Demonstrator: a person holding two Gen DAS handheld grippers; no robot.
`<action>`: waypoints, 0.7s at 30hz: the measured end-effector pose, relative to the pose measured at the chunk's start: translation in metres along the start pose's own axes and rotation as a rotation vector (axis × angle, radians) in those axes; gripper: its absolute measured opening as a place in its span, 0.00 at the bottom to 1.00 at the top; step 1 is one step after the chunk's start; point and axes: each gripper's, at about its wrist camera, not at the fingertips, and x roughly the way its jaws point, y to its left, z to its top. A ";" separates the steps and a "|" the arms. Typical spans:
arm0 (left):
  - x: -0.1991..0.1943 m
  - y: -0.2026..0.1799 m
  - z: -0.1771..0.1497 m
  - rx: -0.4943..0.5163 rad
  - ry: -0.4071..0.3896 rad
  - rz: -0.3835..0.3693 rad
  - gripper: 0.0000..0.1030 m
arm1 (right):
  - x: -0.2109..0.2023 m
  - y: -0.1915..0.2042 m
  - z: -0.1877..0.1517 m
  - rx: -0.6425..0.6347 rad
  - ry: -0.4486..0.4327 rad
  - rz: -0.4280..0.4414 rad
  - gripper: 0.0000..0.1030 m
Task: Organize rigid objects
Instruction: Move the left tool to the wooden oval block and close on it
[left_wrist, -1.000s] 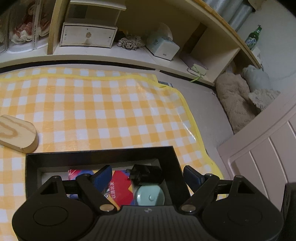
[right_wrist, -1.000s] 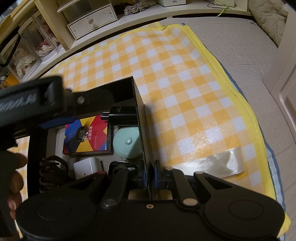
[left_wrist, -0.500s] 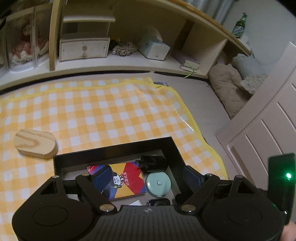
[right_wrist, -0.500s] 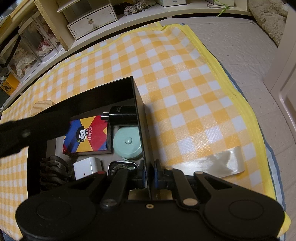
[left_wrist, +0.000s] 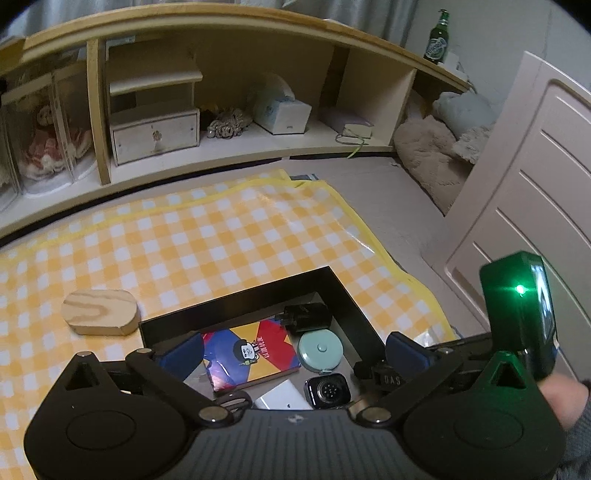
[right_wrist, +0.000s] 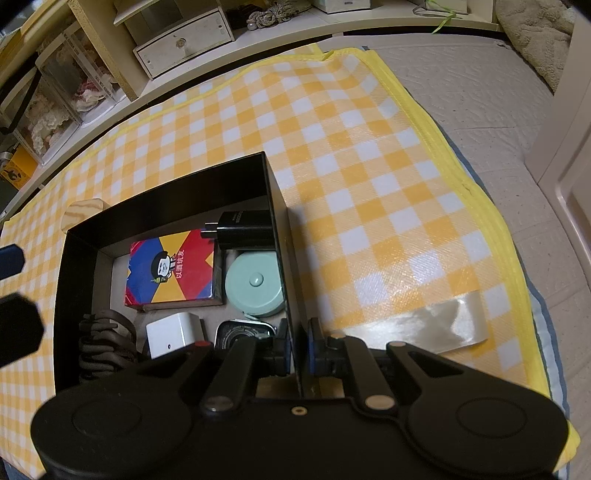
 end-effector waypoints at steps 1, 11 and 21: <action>-0.002 -0.001 -0.001 0.004 -0.003 0.001 1.00 | 0.000 -0.001 0.000 0.000 0.000 0.000 0.09; -0.021 0.021 -0.005 -0.024 -0.016 -0.005 1.00 | 0.000 -0.001 0.000 0.000 0.000 0.000 0.09; -0.036 0.084 -0.005 -0.023 -0.078 0.125 1.00 | 0.001 -0.002 0.000 -0.007 0.001 -0.006 0.09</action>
